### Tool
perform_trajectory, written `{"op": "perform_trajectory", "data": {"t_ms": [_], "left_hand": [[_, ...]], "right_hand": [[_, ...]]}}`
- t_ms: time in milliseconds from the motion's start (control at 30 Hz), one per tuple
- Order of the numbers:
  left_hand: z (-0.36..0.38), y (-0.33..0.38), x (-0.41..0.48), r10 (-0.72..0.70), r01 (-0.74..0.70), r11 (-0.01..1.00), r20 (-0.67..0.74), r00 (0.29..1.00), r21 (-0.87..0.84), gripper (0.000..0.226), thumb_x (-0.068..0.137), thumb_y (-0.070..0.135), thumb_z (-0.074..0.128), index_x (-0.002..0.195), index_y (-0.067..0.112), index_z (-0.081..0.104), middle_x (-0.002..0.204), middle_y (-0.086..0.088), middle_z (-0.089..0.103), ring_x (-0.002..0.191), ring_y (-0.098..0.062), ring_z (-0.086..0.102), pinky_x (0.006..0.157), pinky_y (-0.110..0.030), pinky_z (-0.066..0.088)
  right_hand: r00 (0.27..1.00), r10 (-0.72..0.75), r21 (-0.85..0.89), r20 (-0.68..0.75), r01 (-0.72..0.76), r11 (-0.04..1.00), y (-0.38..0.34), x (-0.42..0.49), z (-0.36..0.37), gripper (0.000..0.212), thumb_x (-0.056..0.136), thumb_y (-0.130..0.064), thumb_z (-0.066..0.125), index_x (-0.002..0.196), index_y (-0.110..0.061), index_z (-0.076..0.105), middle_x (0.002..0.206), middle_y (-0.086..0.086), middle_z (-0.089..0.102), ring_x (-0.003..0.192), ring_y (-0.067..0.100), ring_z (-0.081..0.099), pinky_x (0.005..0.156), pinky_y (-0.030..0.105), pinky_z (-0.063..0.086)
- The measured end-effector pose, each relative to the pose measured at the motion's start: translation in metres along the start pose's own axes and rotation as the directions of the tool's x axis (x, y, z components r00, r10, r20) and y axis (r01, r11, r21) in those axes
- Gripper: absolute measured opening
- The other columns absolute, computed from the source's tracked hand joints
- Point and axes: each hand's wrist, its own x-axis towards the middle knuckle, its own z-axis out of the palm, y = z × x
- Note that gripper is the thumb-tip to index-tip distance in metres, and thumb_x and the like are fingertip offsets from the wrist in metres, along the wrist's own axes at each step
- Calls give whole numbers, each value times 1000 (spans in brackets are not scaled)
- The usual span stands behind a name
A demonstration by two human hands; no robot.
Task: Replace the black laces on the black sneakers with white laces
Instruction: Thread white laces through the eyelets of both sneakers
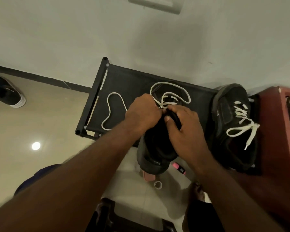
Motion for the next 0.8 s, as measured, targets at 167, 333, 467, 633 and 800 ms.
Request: {"op": "perform_trajectory", "data": {"t_ms": [167, 333, 467, 633, 800], "left_hand": [[3, 2, -1, -6, 6, 1000, -5, 1000, 29, 21, 82, 29, 70, 75, 10, 67, 75, -9, 67, 80, -30, 68, 73, -41, 59], [5, 4, -1, -24, 24, 999, -16, 1000, 23, 34, 84, 29, 71, 55, 20, 55, 58, 0, 56, 61, -21, 59, 62, -32, 53], [11, 4, -1, -37, 41, 998, -68, 997, 55, 36, 86, 29, 69, 55, 19, 54, 56, 0, 55, 57, -20, 56, 56, -31, 49], [14, 7, -1, -44, 54, 986, -67, 997, 159, 33, 90, 30, 63, 62, 18, 52, 61, -1, 54, 62, -21, 57, 58, -33, 46], [11, 13, -2, -36, 37, 974, -6, 999, 223, 39, 93, 32, 61, 59, 18, 47, 59, 0, 49, 59, -19, 51, 58, -32, 41]], "right_hand": [[998, 34, 9, -54, -34, 999, 6, 9, 8, 32, 94, -19, 58, 125, -20, 64, 127, -5, 60, 116, 12, 46, 90, 3, 26], [998, 53, 37, 20, -54, 998, 6, 13, 9, 58, 84, -36, 37, 139, -23, 52, 140, -4, 51, 130, 18, 39, 106, 34, 35], [998, 47, 18, 48, -48, 999, 8, 18, 13, 68, 78, -43, 29, 140, -24, 50, 144, -3, 47, 137, 20, 36, 112, 42, 33], [996, 76, 29, 50, -77, 997, 9, 17, 13, 58, 80, -35, 38, 134, -25, 55, 143, -4, 48, 136, 18, 35, 112, 44, 35], [996, 83, 47, 29, -85, 995, 10, 17, 14, 53, 81, -34, 40, 130, -24, 57, 140, -5, 50, 133, 17, 37, 110, 43, 37]]}}
